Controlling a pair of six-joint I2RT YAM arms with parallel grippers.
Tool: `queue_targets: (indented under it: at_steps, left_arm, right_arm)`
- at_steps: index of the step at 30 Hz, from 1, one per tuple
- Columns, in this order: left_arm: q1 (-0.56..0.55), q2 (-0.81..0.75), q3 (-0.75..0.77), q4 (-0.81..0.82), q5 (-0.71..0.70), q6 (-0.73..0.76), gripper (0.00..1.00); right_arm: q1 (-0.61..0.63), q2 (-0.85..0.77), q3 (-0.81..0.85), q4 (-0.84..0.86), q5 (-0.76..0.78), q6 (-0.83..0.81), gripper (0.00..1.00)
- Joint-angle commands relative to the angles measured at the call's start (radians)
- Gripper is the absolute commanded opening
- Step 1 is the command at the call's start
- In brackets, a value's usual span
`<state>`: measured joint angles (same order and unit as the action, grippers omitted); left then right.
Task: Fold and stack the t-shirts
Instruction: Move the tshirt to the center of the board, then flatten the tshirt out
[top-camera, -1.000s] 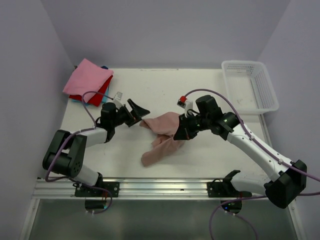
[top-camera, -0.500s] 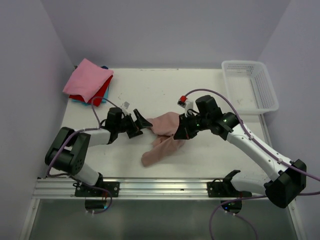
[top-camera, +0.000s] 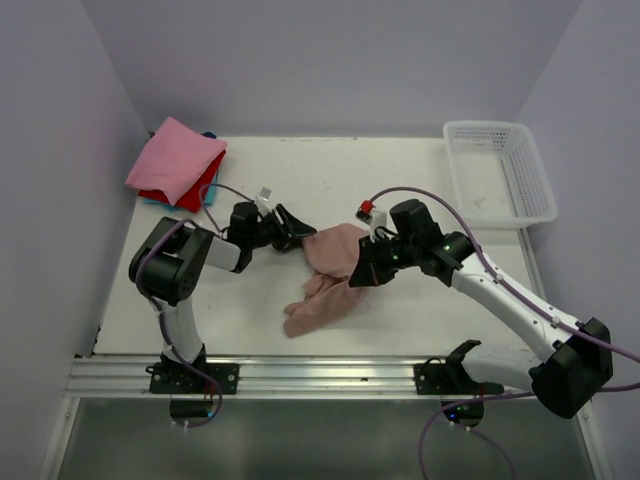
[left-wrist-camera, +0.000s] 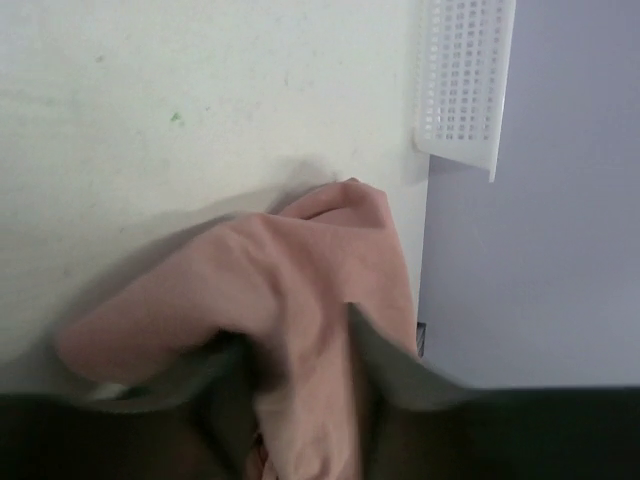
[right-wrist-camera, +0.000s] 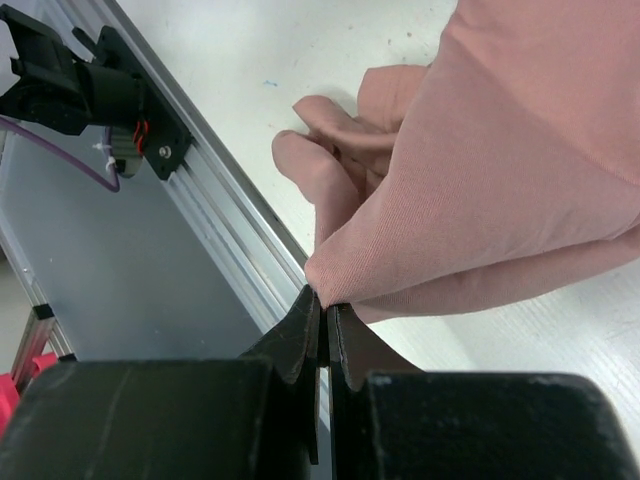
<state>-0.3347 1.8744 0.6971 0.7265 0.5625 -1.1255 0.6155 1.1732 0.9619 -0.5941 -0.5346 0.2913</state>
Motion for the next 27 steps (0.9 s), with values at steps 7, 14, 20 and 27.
queue_targets:
  at_steps: [7,14,20,27]
  left_arm:
    - [0.009,0.039,0.105,0.277,0.091,-0.08,0.0]
    - [0.054,-0.181,0.243,0.016,0.085,0.053,0.0]
    - [0.049,-0.267,0.426,-0.173,0.106,0.11,0.0]
    - [0.002,-0.247,0.547,-0.286,0.125,0.161,0.0]
  right_arm:
    - [0.009,-0.064,-0.046,0.02,0.045,0.0,0.0]
    - [0.009,-0.063,-0.054,-0.018,0.219,0.02,0.0]
    - [0.01,0.038,-0.003,-0.098,0.487,0.095,0.37]
    - [0.049,0.075,0.131,-0.044,0.624,0.125,0.92]
